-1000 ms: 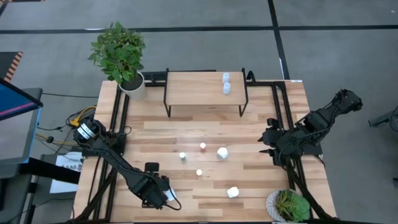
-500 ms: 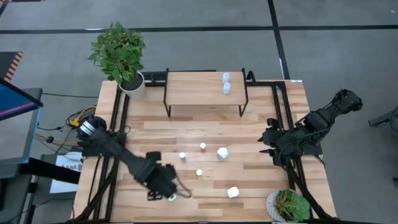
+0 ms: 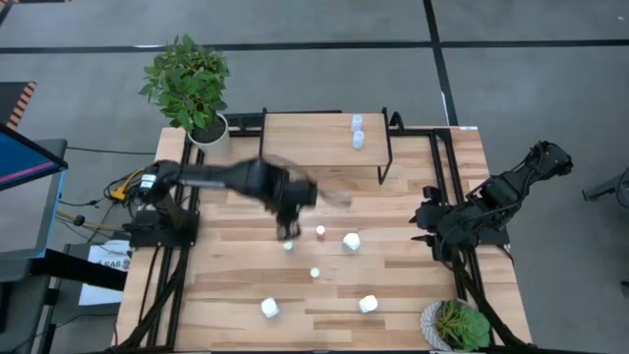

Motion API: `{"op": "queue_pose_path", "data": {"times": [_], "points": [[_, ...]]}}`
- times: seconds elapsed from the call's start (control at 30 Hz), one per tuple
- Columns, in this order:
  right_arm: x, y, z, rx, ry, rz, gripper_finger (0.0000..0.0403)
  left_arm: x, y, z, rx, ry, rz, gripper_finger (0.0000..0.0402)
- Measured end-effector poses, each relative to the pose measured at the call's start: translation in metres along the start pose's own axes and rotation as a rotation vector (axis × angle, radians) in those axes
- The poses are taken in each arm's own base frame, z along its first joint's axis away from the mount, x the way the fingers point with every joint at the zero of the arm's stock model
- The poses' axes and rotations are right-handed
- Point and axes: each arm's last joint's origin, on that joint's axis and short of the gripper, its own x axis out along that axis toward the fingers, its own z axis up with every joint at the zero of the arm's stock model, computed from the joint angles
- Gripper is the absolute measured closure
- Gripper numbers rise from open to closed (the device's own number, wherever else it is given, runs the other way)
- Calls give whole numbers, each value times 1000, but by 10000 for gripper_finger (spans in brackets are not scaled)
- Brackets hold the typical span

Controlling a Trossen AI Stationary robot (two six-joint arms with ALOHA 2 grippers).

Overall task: Pick and place medicine bottles onto shelf by color
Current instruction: Put the white pill bottle aligned with the other white pill bottle on the shelf

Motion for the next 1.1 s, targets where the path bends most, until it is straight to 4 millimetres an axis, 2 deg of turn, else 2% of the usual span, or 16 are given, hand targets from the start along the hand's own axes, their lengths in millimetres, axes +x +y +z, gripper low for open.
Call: {"op": "queue_pose_path", "data": {"times": [0.23,0.4,0.57,0.67,0.77,1.1], "points": [[0,-1,-2,-5,22,-12,171,3,73,38,-64,-136,45,290],[0,-2,-3,-8,30,-16,171,15,103,67,-93,-183,73,292],[0,-2,-4,-12,40,-21,171,27,113,101,-82,-228,85,290],[0,-2,-4,-12,40,-22,171,37,117,115,-103,-276,78,289],[0,-2,-4,-11,40,-21,171,44,121,114,-114,-278,45,289],[0,-2,-4,-11,39,-21,171,33,124,112,-172,-281,65,288]]}}
